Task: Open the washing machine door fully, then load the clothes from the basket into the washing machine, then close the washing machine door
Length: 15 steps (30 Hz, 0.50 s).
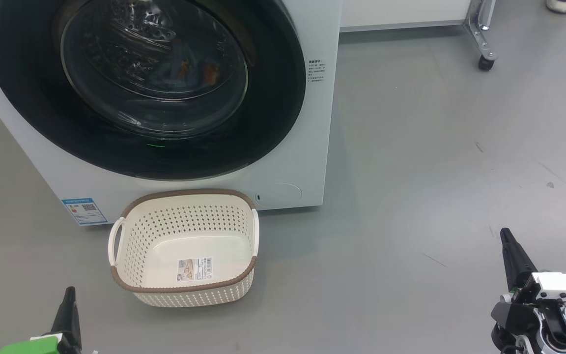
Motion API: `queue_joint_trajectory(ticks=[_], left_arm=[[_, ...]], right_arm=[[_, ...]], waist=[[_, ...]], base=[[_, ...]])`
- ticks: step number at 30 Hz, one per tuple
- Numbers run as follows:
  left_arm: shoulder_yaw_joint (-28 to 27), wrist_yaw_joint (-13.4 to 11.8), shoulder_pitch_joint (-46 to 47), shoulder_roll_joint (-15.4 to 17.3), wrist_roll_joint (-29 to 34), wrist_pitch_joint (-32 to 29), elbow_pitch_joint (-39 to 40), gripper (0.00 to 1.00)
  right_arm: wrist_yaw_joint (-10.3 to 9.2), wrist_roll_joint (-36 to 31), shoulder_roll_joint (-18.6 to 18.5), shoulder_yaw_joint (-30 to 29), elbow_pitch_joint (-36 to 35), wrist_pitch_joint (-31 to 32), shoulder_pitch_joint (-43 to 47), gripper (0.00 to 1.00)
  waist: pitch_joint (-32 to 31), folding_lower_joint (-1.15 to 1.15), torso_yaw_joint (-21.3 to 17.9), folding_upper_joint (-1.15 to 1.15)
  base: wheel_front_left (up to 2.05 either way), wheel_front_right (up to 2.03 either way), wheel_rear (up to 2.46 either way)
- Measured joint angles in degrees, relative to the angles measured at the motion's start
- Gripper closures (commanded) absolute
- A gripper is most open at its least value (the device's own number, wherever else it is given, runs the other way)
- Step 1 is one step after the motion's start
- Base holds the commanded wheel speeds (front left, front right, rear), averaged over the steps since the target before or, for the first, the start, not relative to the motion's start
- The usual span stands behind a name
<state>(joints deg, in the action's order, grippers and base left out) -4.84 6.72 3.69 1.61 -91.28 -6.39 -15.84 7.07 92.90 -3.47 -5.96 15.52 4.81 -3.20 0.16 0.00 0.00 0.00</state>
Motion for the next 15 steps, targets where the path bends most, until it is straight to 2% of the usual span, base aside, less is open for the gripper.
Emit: queue_joint_trajectory(ticks=[15], left_arm=[[0.0, 0.0, 0.0, 0.0, 0.0, 0.0, 0.0, 1.00]], right_arm=[[0.00, 0.0, 0.0, -0.1, 0.0, 0.0, 0.0, 1.00]], waist=[[0.0, 0.00, 0.0, 0.00]], base=[[0.00, 0.00, 0.00]])
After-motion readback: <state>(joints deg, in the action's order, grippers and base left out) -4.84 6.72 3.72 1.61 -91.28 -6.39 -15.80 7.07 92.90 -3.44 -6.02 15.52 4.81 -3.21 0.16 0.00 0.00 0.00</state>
